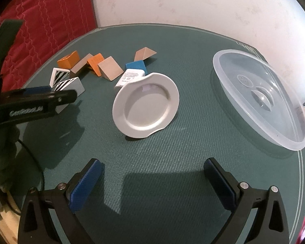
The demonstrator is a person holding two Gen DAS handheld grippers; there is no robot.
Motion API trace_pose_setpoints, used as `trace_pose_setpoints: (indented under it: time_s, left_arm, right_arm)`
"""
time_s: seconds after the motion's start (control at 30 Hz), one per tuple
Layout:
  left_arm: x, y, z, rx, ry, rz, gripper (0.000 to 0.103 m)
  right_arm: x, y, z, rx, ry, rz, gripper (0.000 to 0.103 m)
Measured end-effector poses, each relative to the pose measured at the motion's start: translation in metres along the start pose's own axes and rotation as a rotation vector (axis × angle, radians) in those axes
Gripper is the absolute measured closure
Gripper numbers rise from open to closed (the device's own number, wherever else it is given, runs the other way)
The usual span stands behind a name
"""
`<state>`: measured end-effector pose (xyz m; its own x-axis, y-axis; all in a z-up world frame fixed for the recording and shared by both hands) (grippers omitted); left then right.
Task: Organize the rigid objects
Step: 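Grasp the white black-striped triangle with the left tool while the right tool approaches the white dish, then grasp the small white dish with the right tool while the left tool lifts the triangle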
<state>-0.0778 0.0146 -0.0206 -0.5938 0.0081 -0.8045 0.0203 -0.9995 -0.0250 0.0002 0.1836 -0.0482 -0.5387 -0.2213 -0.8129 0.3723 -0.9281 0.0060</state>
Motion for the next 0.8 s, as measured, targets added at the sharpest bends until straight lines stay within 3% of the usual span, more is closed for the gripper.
trace_pose_setpoints:
  time_s: [0.17, 0.2, 0.27, 0.53, 0.67, 0.8]
  left_arm:
    - [0.007, 0.002, 0.001, -0.011, 0.006, -0.015, 0.056]
    - [0.006, 0.001, 0.000, -0.011, 0.001, -0.020, 0.065]
    - [0.005, -0.001, 0.000, -0.011, -0.006, -0.036, 0.071]
    - [-0.006, -0.007, -0.005, 0.009, -0.071, -0.070, 0.071]
    - [-0.017, -0.007, -0.004, 0.005, -0.113, -0.068, 0.072]
    - [-0.016, -0.003, -0.003, -0.018, -0.105, -0.076, 0.072]
  right_arm:
    - [-0.001, -0.003, 0.000, 0.010, -0.009, 0.014, 0.000]
    - [-0.002, -0.003, 0.000, 0.014, -0.011, 0.018, 0.000]
    - [-0.003, -0.005, 0.000, 0.031, -0.022, 0.041, 0.000]
    - [-0.012, -0.012, 0.010, 0.114, -0.062, 0.118, 0.000]
    - [-0.021, -0.010, 0.028, 0.099, -0.112, 0.114, 0.000]
    - [-0.016, -0.008, 0.040, 0.071, -0.118, 0.110, 0.000]
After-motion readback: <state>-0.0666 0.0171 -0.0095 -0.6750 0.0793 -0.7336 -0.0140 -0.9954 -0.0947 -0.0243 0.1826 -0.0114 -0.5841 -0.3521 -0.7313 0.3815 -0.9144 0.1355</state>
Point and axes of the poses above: each gripper's, at about its wrist camera, not at the fingertips, and x roughly the way its jaws point, y to its left, z to its top, the point moved 5 cm from there along x, roughly the way its jaws point, and after that the axes turned 2 degrees about -x, right-handed, at the moved point
